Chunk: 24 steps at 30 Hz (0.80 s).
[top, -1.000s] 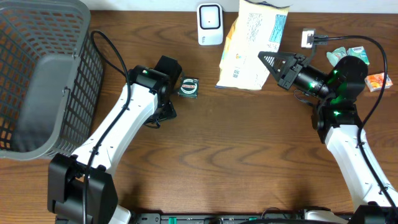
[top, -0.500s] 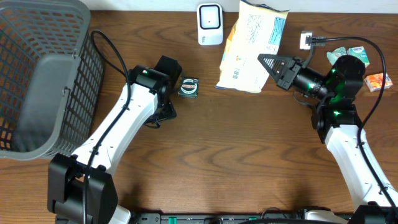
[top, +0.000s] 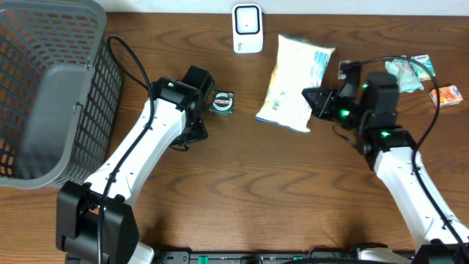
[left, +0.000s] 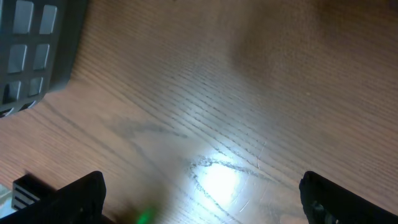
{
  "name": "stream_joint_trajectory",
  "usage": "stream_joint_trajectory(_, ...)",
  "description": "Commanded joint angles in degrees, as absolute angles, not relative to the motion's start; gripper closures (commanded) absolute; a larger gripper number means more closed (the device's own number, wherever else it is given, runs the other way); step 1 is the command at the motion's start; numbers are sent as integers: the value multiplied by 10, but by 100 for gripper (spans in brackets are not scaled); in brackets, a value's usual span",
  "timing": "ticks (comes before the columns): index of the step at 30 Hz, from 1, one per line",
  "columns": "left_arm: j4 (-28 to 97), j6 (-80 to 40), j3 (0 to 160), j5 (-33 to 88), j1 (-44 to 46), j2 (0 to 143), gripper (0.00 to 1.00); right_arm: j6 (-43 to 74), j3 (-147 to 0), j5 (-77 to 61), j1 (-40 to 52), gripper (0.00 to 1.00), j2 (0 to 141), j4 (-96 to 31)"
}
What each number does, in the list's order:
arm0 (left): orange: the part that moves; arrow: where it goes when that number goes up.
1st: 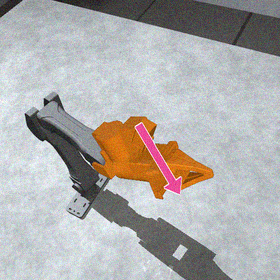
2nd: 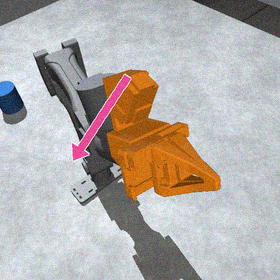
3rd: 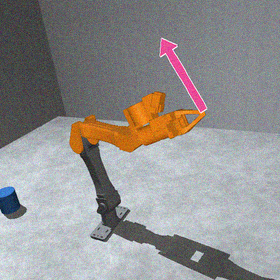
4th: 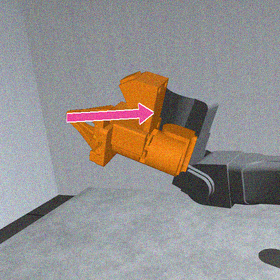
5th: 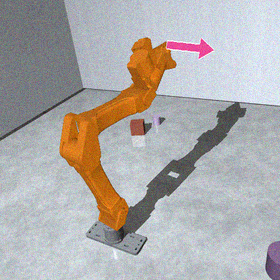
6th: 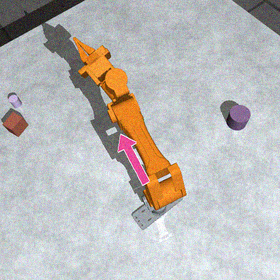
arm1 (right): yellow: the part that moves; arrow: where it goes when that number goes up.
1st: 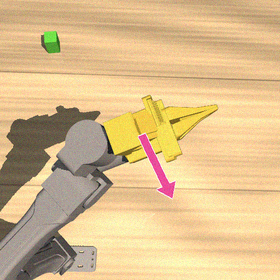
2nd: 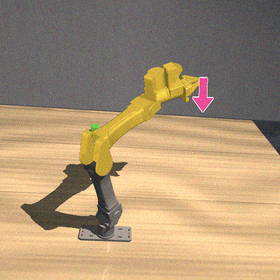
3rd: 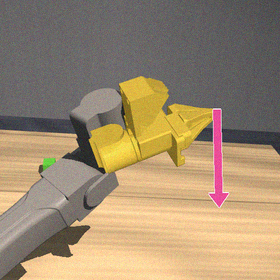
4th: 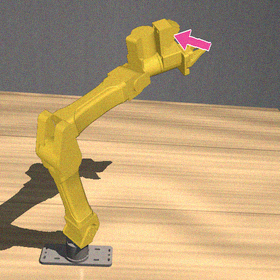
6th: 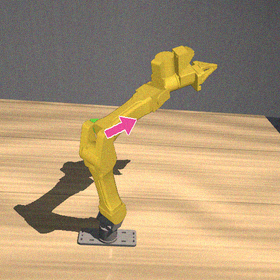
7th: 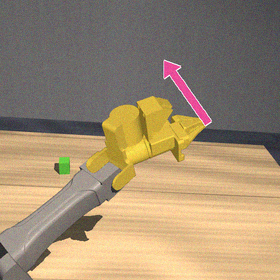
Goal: Scan the item barcode
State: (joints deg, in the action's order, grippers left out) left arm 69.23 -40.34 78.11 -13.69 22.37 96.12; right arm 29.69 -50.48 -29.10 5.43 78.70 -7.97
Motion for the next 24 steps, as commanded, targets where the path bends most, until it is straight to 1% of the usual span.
stream_joint_trajectory(1,696,-408,778,-146,222,958,2,234,-519,-134,81,99,780,-110)
stream_joint_trajectory(9,696,-408,778,-146,222,958,2,136,-599,157,141,99,789,-276)
stream_joint_trajectory(15,696,-408,778,-146,222,958,2,121,-628,351,192,99,841,-365)
stream_joint_trajectory(20,696,-408,778,-146,222,958,2,121,-628,436,217,99,928,-402)
stream_joint_trajectory(24,696,-408,778,-146,222,958,2,121,-638,449,240,99,983,-431)
